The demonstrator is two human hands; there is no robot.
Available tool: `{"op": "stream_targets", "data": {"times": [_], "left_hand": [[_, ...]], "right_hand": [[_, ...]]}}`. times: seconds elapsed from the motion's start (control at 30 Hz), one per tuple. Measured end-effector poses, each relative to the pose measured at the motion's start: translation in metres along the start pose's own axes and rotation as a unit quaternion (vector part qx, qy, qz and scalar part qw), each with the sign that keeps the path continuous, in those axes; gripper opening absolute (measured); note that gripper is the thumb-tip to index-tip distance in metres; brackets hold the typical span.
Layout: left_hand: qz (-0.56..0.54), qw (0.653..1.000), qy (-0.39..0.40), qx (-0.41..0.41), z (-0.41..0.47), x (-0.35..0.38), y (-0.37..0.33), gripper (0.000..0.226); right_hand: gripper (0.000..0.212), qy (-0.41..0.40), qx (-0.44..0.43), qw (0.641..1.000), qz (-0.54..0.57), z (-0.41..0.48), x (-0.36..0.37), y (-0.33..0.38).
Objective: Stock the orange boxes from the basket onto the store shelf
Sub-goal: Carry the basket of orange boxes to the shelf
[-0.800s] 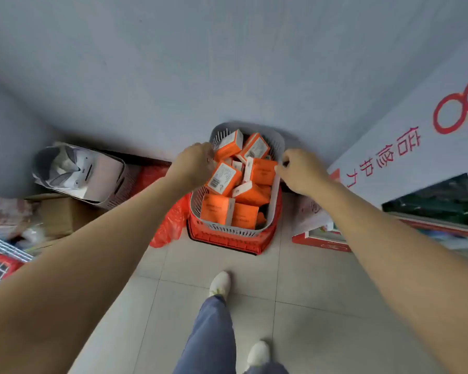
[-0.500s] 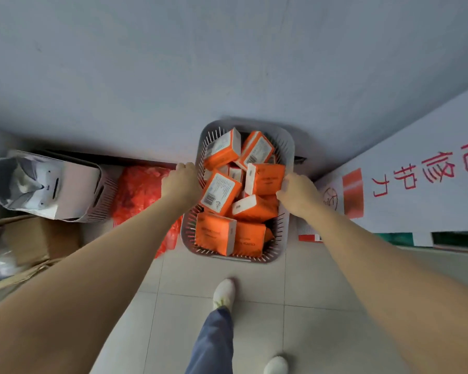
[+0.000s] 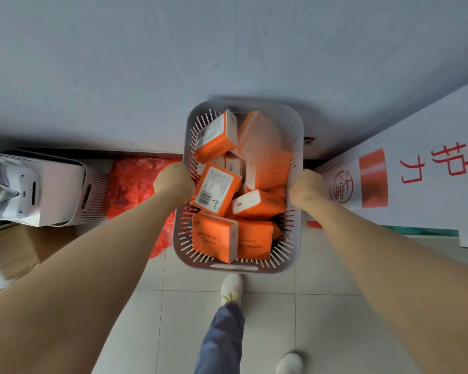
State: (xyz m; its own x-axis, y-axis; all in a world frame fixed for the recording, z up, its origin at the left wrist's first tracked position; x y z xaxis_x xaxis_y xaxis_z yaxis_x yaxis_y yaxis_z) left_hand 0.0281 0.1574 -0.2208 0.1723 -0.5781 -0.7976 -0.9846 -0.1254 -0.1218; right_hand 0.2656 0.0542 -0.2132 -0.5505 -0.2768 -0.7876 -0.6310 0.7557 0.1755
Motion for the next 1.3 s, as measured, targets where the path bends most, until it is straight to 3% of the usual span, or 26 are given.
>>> {"op": "stream_targets", "data": {"times": [0.3, 0.63, 0.87, 1.13, 1.3], "left_hand": [[0.011, 0.999, -0.035, 0.022, -0.058, -0.049, -0.009, 0.02], [-0.006, 0.989, -0.127, 0.07, -0.227, -0.114, 0.008, 0.018], [0.015, 0.977, -0.169, 0.126, -0.363, -0.117, 0.015, 0.009], [0.047, 0.966, -0.159, 0.2, -0.484, -0.056, -0.014, 0.011], [0.055, 0.954, -0.13, 0.265, -0.545, -0.015, -0.066, 0.018]], "right_hand": [[0.019, -0.03, -0.028, 0.999, 0.007, -0.052, -0.048, 0.0], [0.012, -0.109, -0.095, 0.987, 0.071, -0.212, -0.115, -0.039], [0.023, -0.153, -0.078, 0.982, 0.082, -0.338, -0.133, -0.118], [0.027, -0.175, -0.009, 0.983, 0.062, -0.436, -0.134, -0.25], [0.01, -0.188, 0.046, 0.977, 0.087, -0.481, -0.139, -0.345]]}}
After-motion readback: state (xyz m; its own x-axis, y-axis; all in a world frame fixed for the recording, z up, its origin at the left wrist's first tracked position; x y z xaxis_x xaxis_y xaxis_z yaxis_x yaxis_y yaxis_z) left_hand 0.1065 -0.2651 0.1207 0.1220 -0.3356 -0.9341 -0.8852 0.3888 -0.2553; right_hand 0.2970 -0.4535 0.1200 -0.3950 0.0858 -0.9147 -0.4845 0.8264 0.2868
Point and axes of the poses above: each hand's wrist, its own z-axis towards the middle knuckle, its own x-axis out of the palm, y = z × x, the point moved 4 cm from there along z, towards the middle knuckle, and after that the axes turned 1 degree about -x, right-handed, at the moved point
